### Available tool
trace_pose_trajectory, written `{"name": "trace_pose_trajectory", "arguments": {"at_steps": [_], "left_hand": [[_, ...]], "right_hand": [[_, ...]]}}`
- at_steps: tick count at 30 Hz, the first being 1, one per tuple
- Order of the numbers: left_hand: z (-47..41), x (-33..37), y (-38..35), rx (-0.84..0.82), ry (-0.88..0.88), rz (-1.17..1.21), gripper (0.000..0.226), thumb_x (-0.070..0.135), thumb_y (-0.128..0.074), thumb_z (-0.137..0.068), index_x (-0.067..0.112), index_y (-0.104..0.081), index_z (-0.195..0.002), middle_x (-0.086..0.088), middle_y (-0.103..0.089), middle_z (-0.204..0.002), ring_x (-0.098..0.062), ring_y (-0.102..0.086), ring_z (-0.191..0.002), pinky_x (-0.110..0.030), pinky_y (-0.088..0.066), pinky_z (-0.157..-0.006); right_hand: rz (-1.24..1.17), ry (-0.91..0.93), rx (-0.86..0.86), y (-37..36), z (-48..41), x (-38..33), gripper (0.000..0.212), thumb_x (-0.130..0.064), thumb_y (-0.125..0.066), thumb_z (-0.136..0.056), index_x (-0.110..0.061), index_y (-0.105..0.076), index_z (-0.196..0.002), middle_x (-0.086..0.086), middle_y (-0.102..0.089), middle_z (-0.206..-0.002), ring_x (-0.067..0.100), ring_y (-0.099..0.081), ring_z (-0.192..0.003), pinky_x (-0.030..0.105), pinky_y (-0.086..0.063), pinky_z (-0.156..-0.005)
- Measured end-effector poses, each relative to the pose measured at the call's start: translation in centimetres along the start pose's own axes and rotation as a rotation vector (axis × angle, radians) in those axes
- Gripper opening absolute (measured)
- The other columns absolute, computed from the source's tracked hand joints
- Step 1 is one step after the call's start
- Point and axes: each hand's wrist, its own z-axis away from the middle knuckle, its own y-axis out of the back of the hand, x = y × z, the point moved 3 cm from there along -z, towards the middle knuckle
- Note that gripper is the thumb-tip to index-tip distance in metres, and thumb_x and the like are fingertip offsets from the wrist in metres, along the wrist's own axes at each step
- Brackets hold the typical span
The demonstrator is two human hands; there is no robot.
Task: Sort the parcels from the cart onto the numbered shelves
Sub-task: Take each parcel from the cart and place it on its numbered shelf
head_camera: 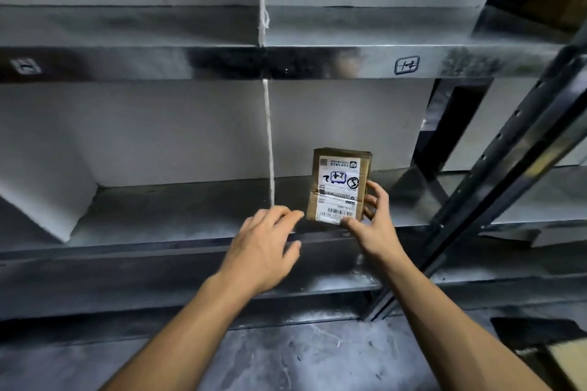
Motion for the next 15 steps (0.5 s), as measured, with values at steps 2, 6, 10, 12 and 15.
{"name": "trace_pose_trajectory", "arguments": {"at_steps": [2,6,10,12,15], "left_hand": [[-1.3,0.4,-0.7,-0.009,0.007,-0.018,0.052,0.041,-0.047,-0.092,0.029,-0.04,-0.141,0.01,-0.044,-0.134,-0.015,-0.041,-0.118,-0.031,-0.034,-0.101],[-3.1,0.6,-2.1,-0.042,0.041,-0.049,0.052,0.042,-0.045,-0.092,0.028,-0.039,-0.141,0.008,-0.044,-0.135,-0.016,-0.042,-0.12,-0.033,-0.035,-0.103],[-3.4,-0.2,-2.8,-0.059,0.072,-0.059,0.05,0.04,-0.049,-0.089,0.026,-0.046,-0.136,0.007,-0.05,-0.129,-0.018,-0.048,-0.113,-0.034,-0.039,-0.096],[-3.4,-0.7,-3.1,-0.073,0.091,-0.058,0.049,0.04,-0.049,-0.089,0.026,-0.047,-0.136,0.008,-0.05,-0.129,-0.017,-0.048,-0.112,-0.033,-0.039,-0.096],[-3.3,-1.3,-3.5,-0.085,0.118,-0.03,0.047,0.04,-0.048,-0.091,0.029,-0.045,-0.137,0.011,-0.048,-0.132,-0.014,-0.045,-0.115,-0.031,-0.037,-0.098]], "right_hand": [[0.013,-0.009,-0.033,-0.5,-2.1,1.1,0.083,-0.002,-0.073,-0.081,-0.029,-0.026,-0.144,0.004,-0.048,-0.138,0.015,-0.053,-0.126,0.044,-0.045,-0.11],[0.022,-0.009,-0.058,-1.8,-5.6,3.0,0.085,-0.021,-0.074,-0.075,-0.024,-0.027,-0.145,0.007,-0.047,-0.141,0.023,-0.051,-0.129,0.049,-0.044,-0.11],[-0.013,0.001,-0.101,-2.9,-8.8,4.8,0.082,-0.013,-0.077,-0.081,-0.026,-0.028,-0.145,0.0,-0.052,-0.136,0.016,-0.053,-0.127,0.045,-0.046,-0.108],[-0.027,0.001,-0.119,-3.3,-10.0,5.8,0.085,-0.007,-0.077,-0.083,-0.028,-0.026,-0.147,-0.004,-0.05,-0.139,0.009,-0.051,-0.128,0.037,-0.046,-0.109],[0.042,0.015,-0.155,-3.4,-11.1,6.7,0.086,-0.007,-0.074,-0.086,-0.031,-0.022,-0.15,-0.016,-0.049,-0.138,-0.01,-0.049,-0.123,0.017,-0.043,-0.102]]}}
